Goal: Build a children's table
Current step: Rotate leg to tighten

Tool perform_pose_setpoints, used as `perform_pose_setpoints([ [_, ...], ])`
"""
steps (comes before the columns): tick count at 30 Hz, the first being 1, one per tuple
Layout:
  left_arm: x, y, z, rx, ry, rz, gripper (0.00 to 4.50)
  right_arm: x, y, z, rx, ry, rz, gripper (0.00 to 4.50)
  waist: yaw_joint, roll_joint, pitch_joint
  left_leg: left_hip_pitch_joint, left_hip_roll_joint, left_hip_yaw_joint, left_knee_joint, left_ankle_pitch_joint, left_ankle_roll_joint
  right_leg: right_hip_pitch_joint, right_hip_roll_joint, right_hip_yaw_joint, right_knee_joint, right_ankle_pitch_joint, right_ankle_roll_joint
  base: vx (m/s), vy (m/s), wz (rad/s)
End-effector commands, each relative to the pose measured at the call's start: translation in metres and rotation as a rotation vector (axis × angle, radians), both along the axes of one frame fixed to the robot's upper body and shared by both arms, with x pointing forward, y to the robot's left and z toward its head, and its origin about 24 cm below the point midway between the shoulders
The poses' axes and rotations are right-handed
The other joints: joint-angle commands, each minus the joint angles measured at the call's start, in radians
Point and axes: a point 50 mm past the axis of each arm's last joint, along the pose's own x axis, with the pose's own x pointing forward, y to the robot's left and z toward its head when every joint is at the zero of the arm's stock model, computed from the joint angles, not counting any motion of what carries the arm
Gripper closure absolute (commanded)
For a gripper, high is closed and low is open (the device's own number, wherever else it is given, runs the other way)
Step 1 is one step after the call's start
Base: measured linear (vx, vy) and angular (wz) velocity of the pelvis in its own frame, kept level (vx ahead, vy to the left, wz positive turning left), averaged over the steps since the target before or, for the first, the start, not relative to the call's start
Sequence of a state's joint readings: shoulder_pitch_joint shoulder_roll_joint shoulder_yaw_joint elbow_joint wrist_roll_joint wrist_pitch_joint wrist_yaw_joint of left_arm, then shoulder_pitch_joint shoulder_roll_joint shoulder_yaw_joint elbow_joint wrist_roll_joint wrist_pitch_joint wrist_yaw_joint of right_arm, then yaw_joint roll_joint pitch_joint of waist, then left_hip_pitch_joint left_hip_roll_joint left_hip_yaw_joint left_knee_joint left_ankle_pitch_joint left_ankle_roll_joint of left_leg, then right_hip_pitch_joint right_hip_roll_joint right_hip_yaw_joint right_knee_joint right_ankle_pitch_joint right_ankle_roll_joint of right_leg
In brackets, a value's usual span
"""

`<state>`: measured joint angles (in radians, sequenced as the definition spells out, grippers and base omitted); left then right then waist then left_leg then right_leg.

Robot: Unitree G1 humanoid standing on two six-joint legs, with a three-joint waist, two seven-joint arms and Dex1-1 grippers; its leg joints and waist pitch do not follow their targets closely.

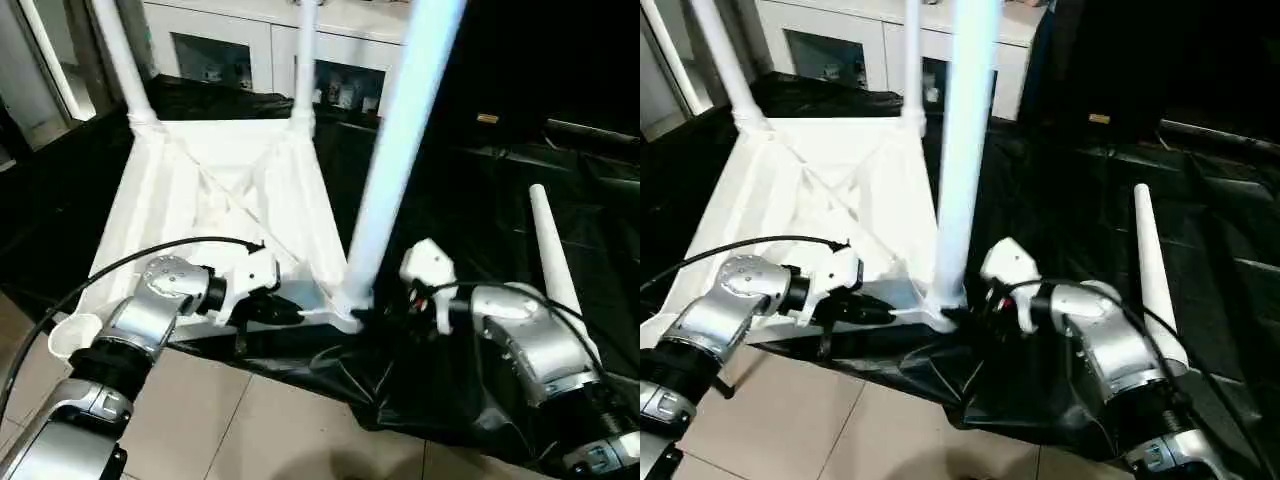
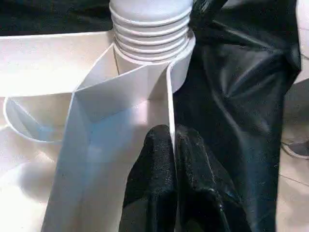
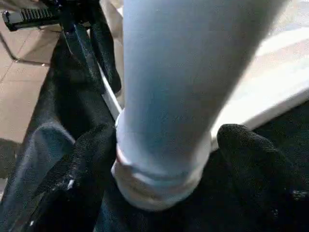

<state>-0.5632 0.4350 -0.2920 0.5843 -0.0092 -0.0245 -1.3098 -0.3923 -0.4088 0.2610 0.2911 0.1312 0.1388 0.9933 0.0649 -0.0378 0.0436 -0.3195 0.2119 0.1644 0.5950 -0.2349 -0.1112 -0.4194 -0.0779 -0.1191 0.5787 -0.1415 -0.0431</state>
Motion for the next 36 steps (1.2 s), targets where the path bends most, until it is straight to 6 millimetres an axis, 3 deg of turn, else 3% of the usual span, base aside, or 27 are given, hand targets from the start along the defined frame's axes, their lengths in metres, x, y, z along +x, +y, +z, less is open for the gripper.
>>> perform_pose_setpoints([
  [1,-0.003,-0.018,0.010,-0.047,-0.027,-0.111,4.50,0.001,-0.001,-0.002,-0.017,-0.007,-0.001,0.88,-0.002,0.006,-0.060,-0.014,0.020,0.007,-0.072,-0.101,0.063,0.071,-0.066,0.062,-0.055,-0.282,-0.168,0.000,0.000,0.00],
  [9,-0.003,-0.019,0.011,-0.044,-0.030,-0.113,4.50,0.002,0.001,-0.003,0.001,-0.011,-0.001,0.88,-0.002,0.006,-0.063,-0.016,0.020,0.006,-0.071,-0.087,0.063,0.073,-0.066,0.062,-0.053,-0.279,-0.157,0.000,0.000,0.00],
  [10,-0.003,-0.019,0.011,-0.044,-0.029,-0.112,4.50,0.001,0.001,-0.003,0.002,-0.011,0.000,1.13,-0.003,0.007,-0.062,-0.017,0.020,0.006,-0.071,-0.087,0.064,0.073,-0.065,0.061,-0.053,-0.276,-0.159,0.000,0.000,0.00],
  [16,-0.002,-0.019,0.010,-0.044,-0.028,-0.108,4.50,0.001,0.001,-0.005,0.018,0.003,0.001,1.40,-0.002,0.005,-0.062,-0.016,0.019,0.007,-0.070,-0.086,0.068,0.073,-0.066,0.062,-0.053,-0.275,-0.163,0.000,0.000,0.00],
  [17,-0.002,-0.019,0.010,-0.045,-0.028,-0.107,4.50,0.001,0.001,-0.006,0.024,0.005,-0.002,1.62,-0.002,0.004,-0.063,-0.017,0.019,0.006,-0.070,-0.084,0.068,0.074,-0.066,0.062,-0.052,-0.277,-0.161,0.000,0.000,0.00],
  [22,-0.002,-0.020,0.009,-0.070,-0.023,-0.085,4.50,0.002,0.001,-0.008,0.059,0.027,-0.044,1.77,-0.004,0.005,-0.063,-0.017,0.019,0.006,-0.070,-0.083,0.068,0.074,-0.066,0.061,-0.052,-0.274,-0.163,0.000,0.000,0.00],
  [26,0.006,-0.023,0.006,-0.085,-0.037,0.023,4.50,0.009,0.000,-0.018,0.110,0.076,-0.212,1.78,-0.008,0.005,-0.060,-0.018,0.018,0.006,-0.071,-0.098,0.055,0.072,-0.065,0.059,-0.059,-0.316,-0.150,0.000,0.000,0.00],
  [27,0.016,-0.025,0.002,-0.060,-0.074,0.132,4.50,0.015,0.000,-0.027,0.121,0.089,-0.360,1.78,-0.010,0.004,-0.060,-0.019,0.015,0.006,-0.070,-0.100,0.051,0.073,-0.064,0.058,-0.060,-0.332,-0.142,0.000,0.000,0.00],
  [28,0.020,-0.027,0.001,-0.060,-0.086,0.174,4.50,0.018,0.001,-0.031,0.127,0.096,-0.438,1.78,-0.012,0.000,-0.058,-0.015,0.011,0.007,-0.070,-0.112,0.040,0.070,-0.063,0.056,-0.070,-0.385,-0.119,0.000,0.000,0.00],
  [30,0.023,-0.029,0.000,-0.065,-0.091,0.215,4.50,0.020,0.003,-0.036,0.135,0.105,-0.513,1.78,-0.017,0.000,-0.060,-0.018,0.006,0.005,-0.069,-0.119,0.033,0.072,-0.065,0.053,-0.076,-0.452,-0.086,0.000,0.000,0.00],
  [36,0.041,-0.061,-0.004,-0.046,-0.131,0.470,4.50,0.035,0.028,-0.048,0.133,0.112,-0.848,1.78,-0.030,0.005,-0.060,-0.012,0.002,0.005,-0.067,-0.132,0.033,0.060,-0.063,0.048,-0.089,-0.501,-0.067,0.000,0.000,0.00],
])
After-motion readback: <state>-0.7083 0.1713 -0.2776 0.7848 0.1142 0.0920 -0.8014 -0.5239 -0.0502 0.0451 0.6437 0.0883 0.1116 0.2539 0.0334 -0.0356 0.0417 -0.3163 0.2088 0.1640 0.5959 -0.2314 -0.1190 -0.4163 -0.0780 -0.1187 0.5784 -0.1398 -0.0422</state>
